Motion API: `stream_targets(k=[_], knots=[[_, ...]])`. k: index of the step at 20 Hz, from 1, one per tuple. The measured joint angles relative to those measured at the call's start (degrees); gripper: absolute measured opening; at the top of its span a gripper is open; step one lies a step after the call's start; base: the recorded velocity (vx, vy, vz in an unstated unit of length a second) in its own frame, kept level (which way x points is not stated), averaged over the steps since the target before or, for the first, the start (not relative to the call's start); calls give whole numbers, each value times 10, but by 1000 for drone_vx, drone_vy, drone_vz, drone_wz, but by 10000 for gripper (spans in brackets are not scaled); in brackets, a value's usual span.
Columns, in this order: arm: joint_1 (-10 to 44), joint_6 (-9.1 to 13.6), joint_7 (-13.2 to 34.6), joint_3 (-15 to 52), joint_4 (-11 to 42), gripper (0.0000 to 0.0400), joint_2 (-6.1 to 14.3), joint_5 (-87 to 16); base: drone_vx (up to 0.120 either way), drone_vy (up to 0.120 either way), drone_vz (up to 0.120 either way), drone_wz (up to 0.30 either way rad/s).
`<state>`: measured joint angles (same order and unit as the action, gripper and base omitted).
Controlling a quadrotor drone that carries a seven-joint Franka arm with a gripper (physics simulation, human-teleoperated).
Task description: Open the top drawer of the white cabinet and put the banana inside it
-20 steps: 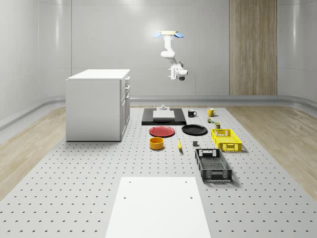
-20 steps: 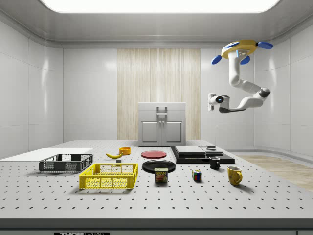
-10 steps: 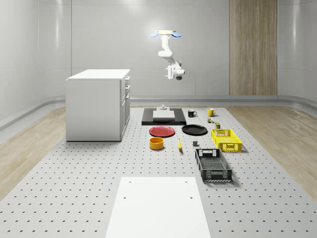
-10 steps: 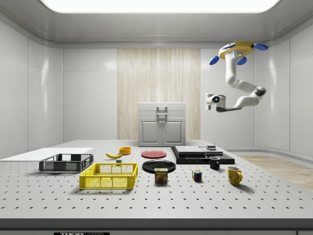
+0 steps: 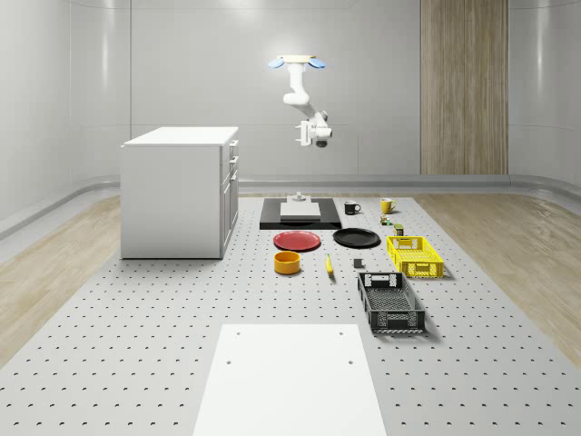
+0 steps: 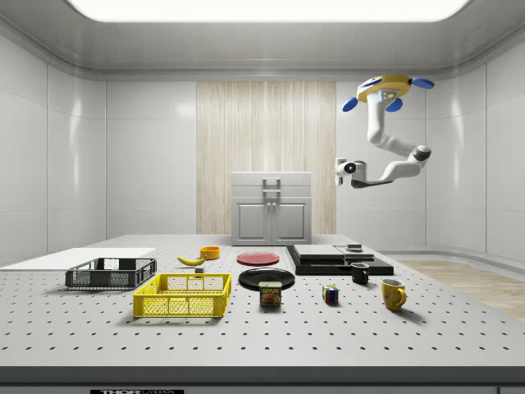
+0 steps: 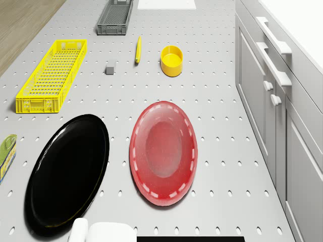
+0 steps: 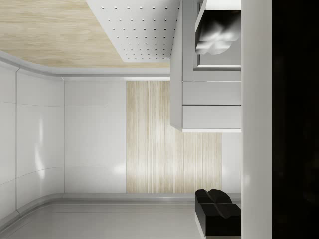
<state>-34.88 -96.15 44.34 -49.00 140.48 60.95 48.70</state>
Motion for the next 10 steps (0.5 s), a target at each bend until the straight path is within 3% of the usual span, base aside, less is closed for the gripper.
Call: stream_targets(k=[10], knots=[[-15, -14, 10, -5, 2, 400, 16, -13, 120, -120, 0, 0]])
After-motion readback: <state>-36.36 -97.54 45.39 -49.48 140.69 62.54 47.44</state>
